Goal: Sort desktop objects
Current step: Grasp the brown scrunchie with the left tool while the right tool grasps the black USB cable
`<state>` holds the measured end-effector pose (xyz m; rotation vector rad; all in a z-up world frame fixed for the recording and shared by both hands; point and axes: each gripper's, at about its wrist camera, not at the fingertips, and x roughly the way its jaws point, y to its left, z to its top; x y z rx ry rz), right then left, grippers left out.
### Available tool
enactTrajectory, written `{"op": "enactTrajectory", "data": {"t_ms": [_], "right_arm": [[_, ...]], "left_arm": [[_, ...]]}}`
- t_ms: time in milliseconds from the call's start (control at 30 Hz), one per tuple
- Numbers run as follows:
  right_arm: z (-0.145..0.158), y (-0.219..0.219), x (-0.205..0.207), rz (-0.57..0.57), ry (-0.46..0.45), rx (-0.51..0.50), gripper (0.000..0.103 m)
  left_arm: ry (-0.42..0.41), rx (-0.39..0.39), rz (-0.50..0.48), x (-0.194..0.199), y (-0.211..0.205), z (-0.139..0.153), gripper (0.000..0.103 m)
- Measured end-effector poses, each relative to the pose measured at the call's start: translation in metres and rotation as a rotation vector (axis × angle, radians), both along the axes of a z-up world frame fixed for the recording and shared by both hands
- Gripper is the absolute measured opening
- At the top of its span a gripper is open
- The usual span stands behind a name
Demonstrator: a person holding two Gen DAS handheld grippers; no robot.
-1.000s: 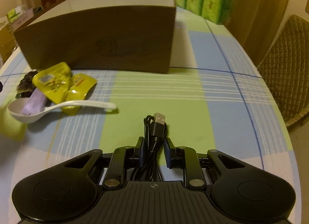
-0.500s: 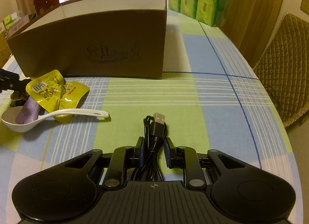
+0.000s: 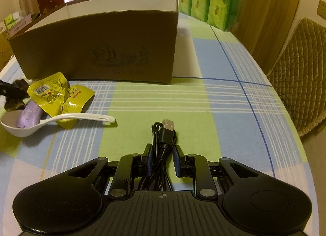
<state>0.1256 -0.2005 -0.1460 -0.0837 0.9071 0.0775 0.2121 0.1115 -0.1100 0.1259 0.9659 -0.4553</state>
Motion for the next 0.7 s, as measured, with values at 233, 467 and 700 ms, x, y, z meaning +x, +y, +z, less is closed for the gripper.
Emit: {"op": "enactTrajectory", "data": {"t_ms": [233,467,700], "right_arm": [[0.001,0.006,-0.003,0.019,0.005,-0.024,0.015],[0.012,0.0,-0.008,-0.024,0.042,0.113,0.011],[0.046,-0.005,-0.01,-0.026,-0.009,0.228,0.011]], "left_arm": [[-0.036,-0.047,0.068,-0.026,0.015,0.028,0.01],[-0.06,-0.092,0.109,-0.038,0.02,0.049,0.01],[-0.104,-0.12,0.097,-0.042,0.012,0.068,0.01]]}}
